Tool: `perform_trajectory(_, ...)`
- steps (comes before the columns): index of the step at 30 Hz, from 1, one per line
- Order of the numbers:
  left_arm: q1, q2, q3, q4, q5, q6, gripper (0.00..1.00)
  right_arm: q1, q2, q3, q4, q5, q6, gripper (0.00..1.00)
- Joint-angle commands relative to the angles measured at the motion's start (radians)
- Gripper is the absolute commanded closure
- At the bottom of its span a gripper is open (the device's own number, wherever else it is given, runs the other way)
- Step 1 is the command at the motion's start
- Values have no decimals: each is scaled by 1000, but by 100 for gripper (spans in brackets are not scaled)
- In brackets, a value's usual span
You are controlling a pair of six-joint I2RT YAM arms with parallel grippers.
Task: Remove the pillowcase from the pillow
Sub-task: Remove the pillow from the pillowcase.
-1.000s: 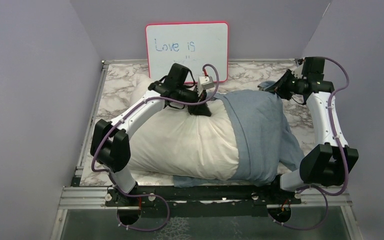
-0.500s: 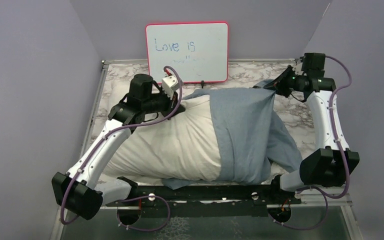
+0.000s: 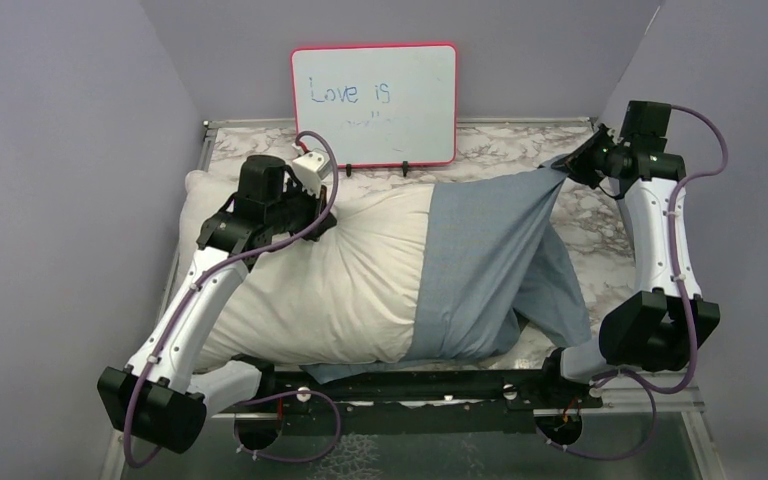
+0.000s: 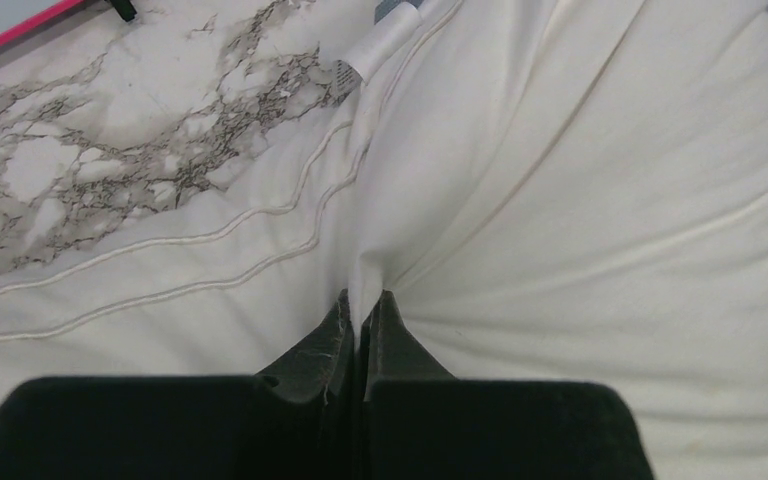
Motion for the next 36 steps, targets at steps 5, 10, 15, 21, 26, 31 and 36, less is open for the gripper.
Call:
perform_trajectory(5, 44, 29, 107, -42, -215, -49, 100, -32, -20, -128, 114, -16, -143, 99)
perform_trajectory(10, 50, 83, 161, 23, -126, -119, 100, -18, -58, -340, 171, -203, -199, 81)
perform_trajectory(15, 50, 160, 189, 74, -131, -144, 100, 2, -115, -456, 167, -338, -222, 45)
perform_trajectory(21, 52, 271, 284, 111, -160, -178, 100, 2, -331, -639, 185, -427, -190, 21)
perform_trajectory(26, 55, 328, 331, 123, -151, -197, 70, 2, -555, -816, 137, -477, -141, 9)
perform_trajectory(31, 53, 254, 315, 125, -65, -186, 30, 3, -726, -898, 3, -514, -144, 8)
perform_trajectory(36, 11, 103, 238, 126, 48, -180, 19, 3, -825, -982, -124, -542, -133, 8)
